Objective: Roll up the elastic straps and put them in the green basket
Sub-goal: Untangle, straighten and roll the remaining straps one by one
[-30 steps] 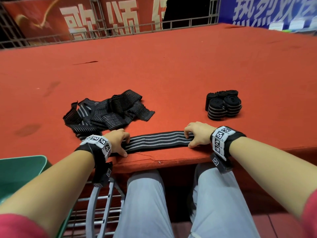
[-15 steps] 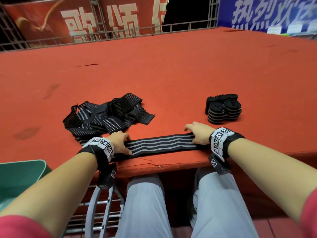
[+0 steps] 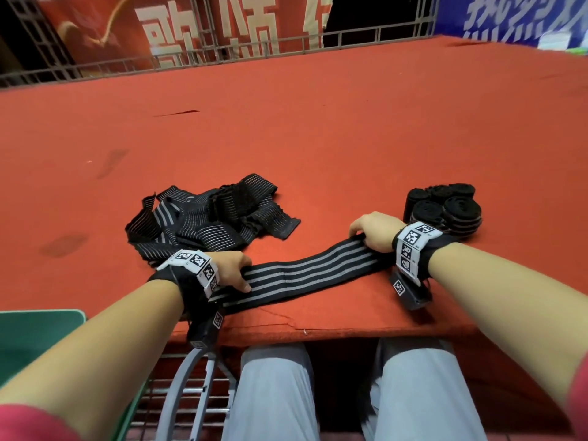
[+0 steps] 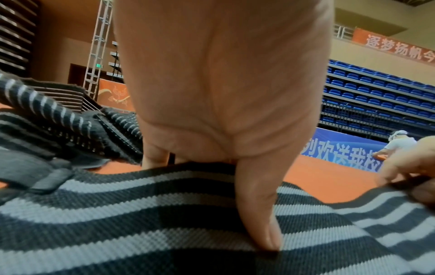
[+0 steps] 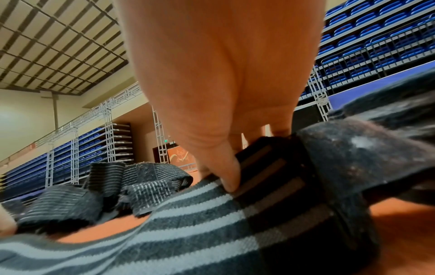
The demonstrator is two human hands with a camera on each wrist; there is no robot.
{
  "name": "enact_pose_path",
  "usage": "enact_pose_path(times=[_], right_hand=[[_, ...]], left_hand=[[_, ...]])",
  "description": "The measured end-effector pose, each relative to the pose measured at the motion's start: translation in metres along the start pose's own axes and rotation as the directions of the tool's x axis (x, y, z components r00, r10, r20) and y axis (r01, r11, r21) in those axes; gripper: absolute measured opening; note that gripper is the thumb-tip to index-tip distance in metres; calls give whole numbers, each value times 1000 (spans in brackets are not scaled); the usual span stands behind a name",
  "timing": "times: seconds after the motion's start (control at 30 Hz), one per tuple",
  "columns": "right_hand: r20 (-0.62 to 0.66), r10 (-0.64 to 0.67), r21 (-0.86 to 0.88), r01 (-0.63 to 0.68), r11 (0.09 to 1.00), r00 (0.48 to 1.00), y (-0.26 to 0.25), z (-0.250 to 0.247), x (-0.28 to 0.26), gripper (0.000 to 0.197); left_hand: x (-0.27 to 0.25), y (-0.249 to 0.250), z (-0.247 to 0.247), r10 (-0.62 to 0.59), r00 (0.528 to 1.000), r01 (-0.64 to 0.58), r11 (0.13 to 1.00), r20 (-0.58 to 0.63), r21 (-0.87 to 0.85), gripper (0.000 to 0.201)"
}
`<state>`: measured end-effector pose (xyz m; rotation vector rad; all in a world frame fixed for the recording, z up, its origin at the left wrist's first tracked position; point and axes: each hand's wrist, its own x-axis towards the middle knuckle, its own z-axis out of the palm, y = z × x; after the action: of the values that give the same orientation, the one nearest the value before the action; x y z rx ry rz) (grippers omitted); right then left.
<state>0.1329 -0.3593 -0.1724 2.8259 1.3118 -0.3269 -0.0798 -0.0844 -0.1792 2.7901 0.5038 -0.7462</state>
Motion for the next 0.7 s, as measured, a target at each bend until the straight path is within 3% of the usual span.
enact_pose_path(times=[0.23,0.47,0.7], right_hand=[[-119,-2,-86,-9,996,993,13,-12,65,52],[-182,-38,-247,-8,969,983,14,-21,132,47],[-278,-5,-284,-77,956,961,14,-22,164,45]], left_hand=[[18,6,-5,2,1000,-7,970,-19,-245,27],[38,9,-8,-29,999,16,933,-29,-360,34],[54,28,-8,-51,994,-4,867,-98,-498,20]])
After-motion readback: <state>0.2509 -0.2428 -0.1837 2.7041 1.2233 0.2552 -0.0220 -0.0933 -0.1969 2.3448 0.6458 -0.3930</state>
